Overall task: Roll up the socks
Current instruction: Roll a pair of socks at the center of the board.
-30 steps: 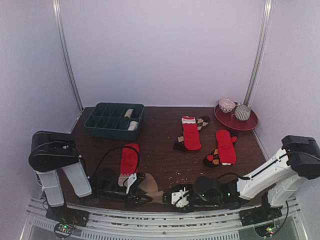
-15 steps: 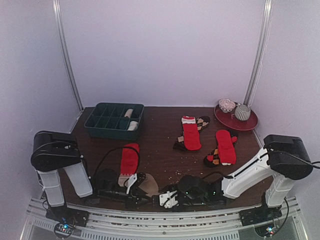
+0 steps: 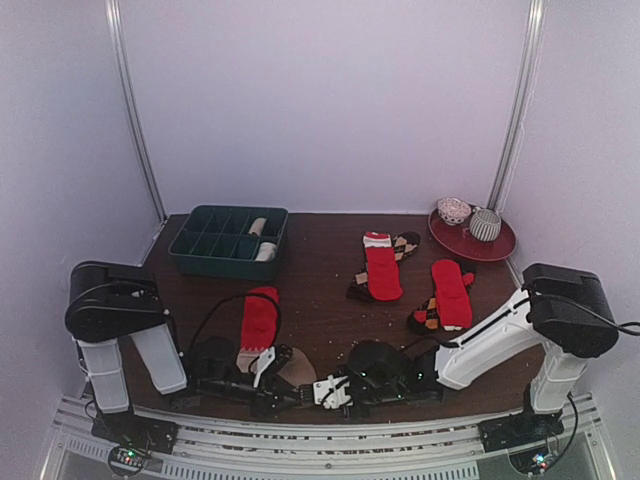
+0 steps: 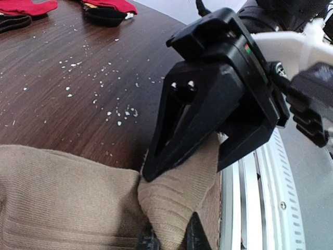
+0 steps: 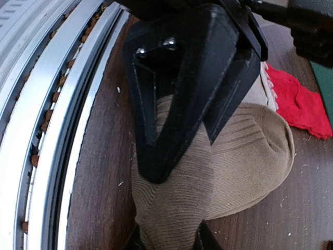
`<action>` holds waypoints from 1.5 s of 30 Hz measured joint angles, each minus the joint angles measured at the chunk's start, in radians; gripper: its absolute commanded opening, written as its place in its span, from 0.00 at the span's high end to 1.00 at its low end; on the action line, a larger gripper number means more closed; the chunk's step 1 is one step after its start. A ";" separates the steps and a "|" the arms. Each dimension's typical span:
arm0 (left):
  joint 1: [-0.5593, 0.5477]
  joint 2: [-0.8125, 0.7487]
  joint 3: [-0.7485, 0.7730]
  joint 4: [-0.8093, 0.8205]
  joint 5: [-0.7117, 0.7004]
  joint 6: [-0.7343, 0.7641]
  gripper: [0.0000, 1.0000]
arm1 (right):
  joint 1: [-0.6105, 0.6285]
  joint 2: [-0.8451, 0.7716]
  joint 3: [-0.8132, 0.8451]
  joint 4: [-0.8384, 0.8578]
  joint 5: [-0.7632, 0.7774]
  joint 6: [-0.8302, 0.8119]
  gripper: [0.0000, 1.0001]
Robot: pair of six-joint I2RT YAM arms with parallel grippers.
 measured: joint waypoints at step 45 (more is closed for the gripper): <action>0.069 -0.033 0.417 -0.676 -0.131 0.269 0.87 | -0.078 -0.009 0.192 -0.452 -0.254 0.440 0.87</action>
